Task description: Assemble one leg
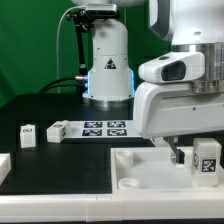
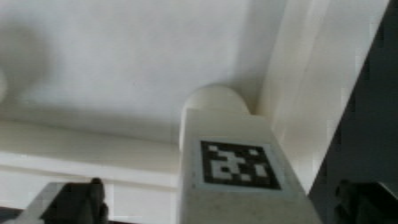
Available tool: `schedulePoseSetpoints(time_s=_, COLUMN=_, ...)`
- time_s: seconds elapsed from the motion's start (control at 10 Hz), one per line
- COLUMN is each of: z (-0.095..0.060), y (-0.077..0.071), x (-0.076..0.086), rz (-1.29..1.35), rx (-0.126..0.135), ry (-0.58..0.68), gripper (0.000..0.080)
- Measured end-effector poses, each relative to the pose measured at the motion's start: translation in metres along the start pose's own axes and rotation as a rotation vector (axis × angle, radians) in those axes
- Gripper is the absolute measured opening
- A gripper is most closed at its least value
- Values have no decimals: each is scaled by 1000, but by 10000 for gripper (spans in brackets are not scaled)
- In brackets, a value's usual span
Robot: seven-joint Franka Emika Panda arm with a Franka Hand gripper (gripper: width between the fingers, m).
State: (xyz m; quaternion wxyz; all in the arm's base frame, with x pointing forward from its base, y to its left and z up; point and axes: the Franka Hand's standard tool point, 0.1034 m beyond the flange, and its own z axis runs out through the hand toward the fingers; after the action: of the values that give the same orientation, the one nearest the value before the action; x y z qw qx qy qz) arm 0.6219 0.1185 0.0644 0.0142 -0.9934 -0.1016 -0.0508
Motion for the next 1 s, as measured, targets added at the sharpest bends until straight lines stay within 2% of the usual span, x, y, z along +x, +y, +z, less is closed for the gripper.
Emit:
schedulePoseSetpoints(time_s=0.1, z=0, y=0, x=0, rz=6, rx=0, ry=0, gripper=649)
schedulePoseSetpoints(time_s=0.3, z=0, y=0, x=0, rz=27, rx=2, ry=0, gripper=397)
schedulePoseSetpoints(time_s=0.4, z=0, y=0, x=0, rz=52, rx=2, ry=0, gripper=397)
schedulePoseSetpoints(time_s=0.5, z=0, y=0, x=0, rz=51, rx=2, ry=0, gripper=288)
schedulePoseSetpoints(time_s=1.0, z=0, y=-2, x=-2, rz=715, rx=3, ry=14, gripper=289)
